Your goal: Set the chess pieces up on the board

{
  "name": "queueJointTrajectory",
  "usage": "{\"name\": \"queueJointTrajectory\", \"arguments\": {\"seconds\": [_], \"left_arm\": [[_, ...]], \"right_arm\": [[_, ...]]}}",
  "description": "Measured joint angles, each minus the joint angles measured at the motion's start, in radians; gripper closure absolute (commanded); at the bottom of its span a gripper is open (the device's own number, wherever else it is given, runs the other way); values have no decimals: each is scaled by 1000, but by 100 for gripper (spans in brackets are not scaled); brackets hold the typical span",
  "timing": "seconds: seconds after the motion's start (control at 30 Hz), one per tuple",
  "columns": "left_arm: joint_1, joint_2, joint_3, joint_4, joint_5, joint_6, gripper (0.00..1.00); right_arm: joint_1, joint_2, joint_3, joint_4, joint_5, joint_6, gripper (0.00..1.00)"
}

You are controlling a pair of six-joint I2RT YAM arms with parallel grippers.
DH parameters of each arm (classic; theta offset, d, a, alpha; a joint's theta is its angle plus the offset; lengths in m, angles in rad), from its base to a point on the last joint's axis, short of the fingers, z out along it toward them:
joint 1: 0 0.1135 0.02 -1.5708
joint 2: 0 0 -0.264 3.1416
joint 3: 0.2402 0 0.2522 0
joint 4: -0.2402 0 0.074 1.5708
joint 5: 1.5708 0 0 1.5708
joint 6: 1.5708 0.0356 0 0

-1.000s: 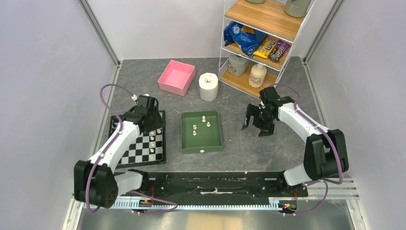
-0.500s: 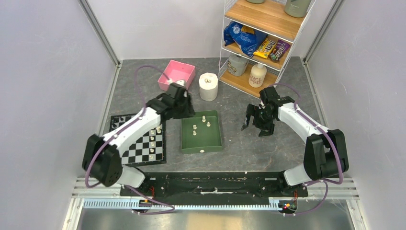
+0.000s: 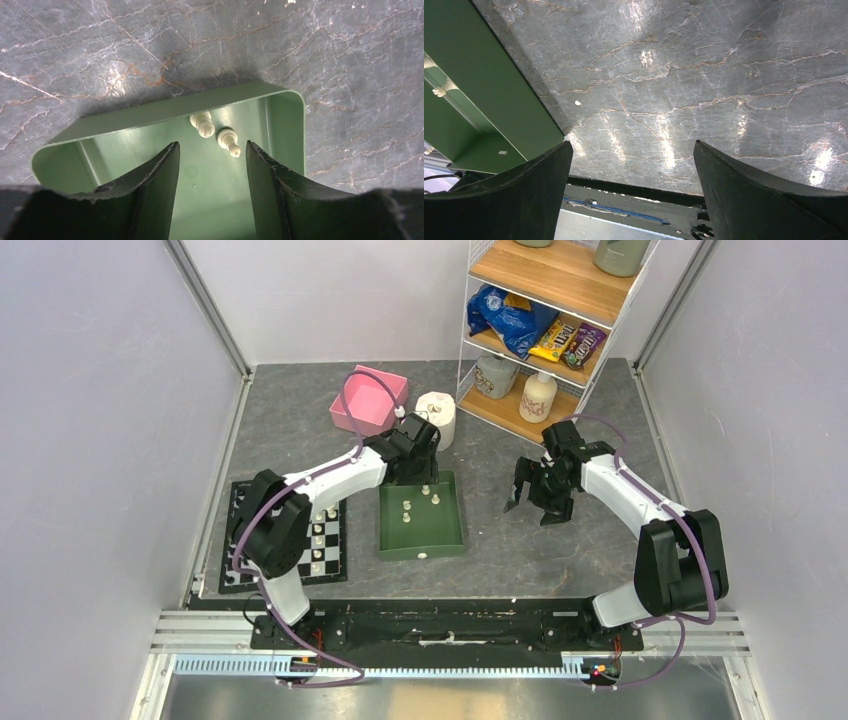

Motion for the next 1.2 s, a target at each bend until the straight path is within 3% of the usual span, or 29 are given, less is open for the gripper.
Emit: {"name": "queueJointTrajectory", "arguments": {"seconds": [0.43,0.73,0.9,1.2], "left_arm": [[0,62,35,-1,-18,0,50],[-3,82,35,0,-17,-3,61],[-3,88,35,-4,-17,-2,62],[-3,96,35,-5,-17,-3,77]], "right_arm": [[0,0,0,-2,2,-4,1],[0,0,0,-3,6,-10,1],[0,0,0,-3,8,-11,1],[0,0,0,-3,8,-15,1]]}}
